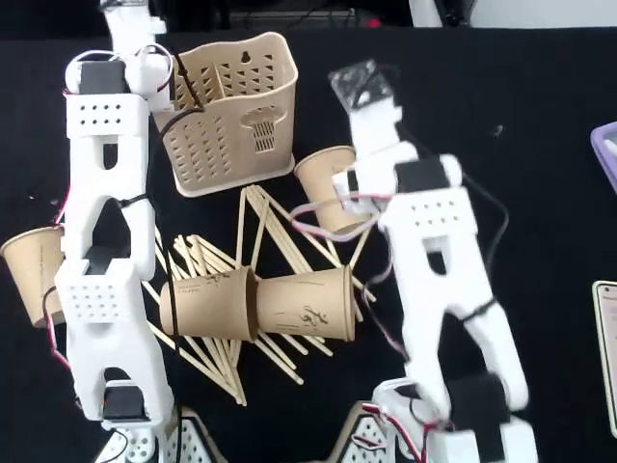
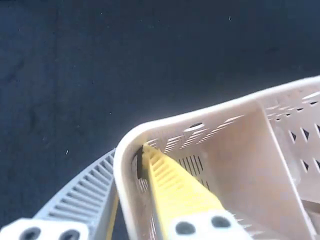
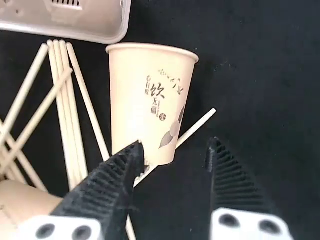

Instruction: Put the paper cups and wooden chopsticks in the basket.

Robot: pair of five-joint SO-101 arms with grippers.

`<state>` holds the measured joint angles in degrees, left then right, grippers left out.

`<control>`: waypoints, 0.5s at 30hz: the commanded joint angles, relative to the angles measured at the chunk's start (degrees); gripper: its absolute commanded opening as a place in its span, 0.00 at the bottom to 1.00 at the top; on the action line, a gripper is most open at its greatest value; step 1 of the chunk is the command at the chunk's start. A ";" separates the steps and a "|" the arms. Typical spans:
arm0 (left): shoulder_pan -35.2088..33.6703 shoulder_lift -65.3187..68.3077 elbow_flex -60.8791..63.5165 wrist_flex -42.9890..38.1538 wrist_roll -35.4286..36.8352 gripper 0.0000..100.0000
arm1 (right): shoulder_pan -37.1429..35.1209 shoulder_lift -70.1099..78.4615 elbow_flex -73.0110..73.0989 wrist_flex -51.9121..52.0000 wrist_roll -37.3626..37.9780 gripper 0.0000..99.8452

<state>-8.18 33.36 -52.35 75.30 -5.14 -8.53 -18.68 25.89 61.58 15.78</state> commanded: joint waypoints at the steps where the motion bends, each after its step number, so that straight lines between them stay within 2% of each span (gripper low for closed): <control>1: 1.01 -0.18 -2.15 -0.88 -3.08 0.03 | 0.79 -9.36 7.78 -7.03 1.32 0.21; 7: 0.75 -0.35 -2.15 -2.37 -5.27 0.03 | -0.18 -15.43 15.52 -16.53 -0.44 0.20; 11: 0.22 -0.70 -2.15 -2.46 -5.10 0.05 | -0.09 -15.08 18.07 -21.89 -12.92 0.20; 13: 0.13 -0.70 -2.15 -2.64 -4.92 0.11 | -0.09 -14.55 18.51 -24.26 -17.49 0.20; 15: 0.13 -0.70 -2.15 -2.73 -4.92 0.17 | -0.09 -14.02 18.42 -24.97 -18.99 0.20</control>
<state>-8.18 33.45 -52.26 73.63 -9.80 -8.53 -31.69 44.70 39.16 0.22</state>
